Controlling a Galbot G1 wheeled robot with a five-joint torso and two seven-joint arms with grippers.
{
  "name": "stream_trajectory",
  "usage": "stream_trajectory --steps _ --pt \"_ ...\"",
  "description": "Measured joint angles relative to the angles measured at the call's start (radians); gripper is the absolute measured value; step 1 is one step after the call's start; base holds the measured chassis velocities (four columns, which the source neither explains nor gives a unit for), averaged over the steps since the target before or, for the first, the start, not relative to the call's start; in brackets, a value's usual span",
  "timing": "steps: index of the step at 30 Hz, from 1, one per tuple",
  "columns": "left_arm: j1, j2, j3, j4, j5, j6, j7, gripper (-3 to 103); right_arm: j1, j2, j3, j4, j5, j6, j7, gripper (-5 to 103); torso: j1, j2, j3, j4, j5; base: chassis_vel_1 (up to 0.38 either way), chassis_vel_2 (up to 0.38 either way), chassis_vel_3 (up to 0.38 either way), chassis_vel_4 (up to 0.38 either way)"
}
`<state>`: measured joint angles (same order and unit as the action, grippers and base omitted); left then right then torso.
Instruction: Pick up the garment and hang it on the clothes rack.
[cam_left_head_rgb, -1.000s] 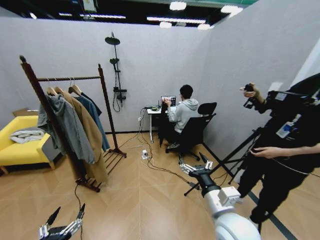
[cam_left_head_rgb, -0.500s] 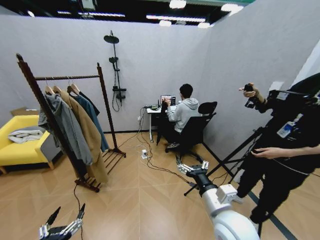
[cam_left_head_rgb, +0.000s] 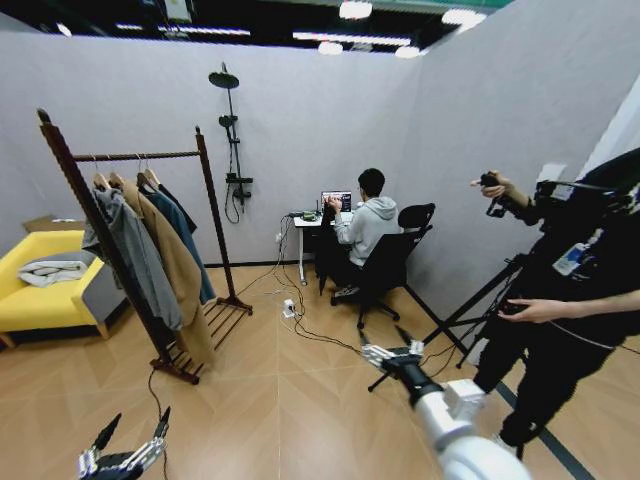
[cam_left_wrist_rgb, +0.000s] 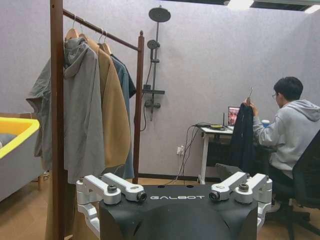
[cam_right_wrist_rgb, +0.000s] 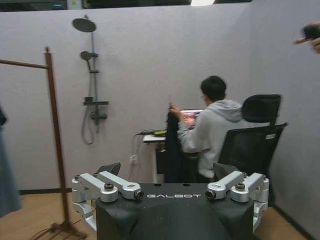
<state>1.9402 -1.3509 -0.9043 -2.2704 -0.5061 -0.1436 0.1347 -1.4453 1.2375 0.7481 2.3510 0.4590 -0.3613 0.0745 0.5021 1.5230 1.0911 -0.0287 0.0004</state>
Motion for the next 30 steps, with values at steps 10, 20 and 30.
stream_trajectory --steps 10,20,30 --pt "0.0 0.0 0.0 0.0 0.0 0.0 0.0 100 -0.064 -0.001 0.22 -0.049 0.086 0.073 -0.109 100 0.0 0.0 0.0 -0.0001 -0.0004 0.0 0.0 0.0 0.0" --pt "0.0 0.0 0.0 0.0 0.0 0.0 0.0 100 -0.06 0.08 0.052 -0.006 -0.079 0.1 -0.166 100 0.0 0.0 0.0 0.0001 -0.0005 0.0 0.0 0.0 0.0" --pt "0.0 0.0 0.0 0.0 0.0 0.0 0.0 100 -0.094 0.125 0.017 -0.081 -0.178 0.235 -0.25 100 0.0 0.0 0.0 0.0 -0.0002 0.0 0.0 0.0 0.0"
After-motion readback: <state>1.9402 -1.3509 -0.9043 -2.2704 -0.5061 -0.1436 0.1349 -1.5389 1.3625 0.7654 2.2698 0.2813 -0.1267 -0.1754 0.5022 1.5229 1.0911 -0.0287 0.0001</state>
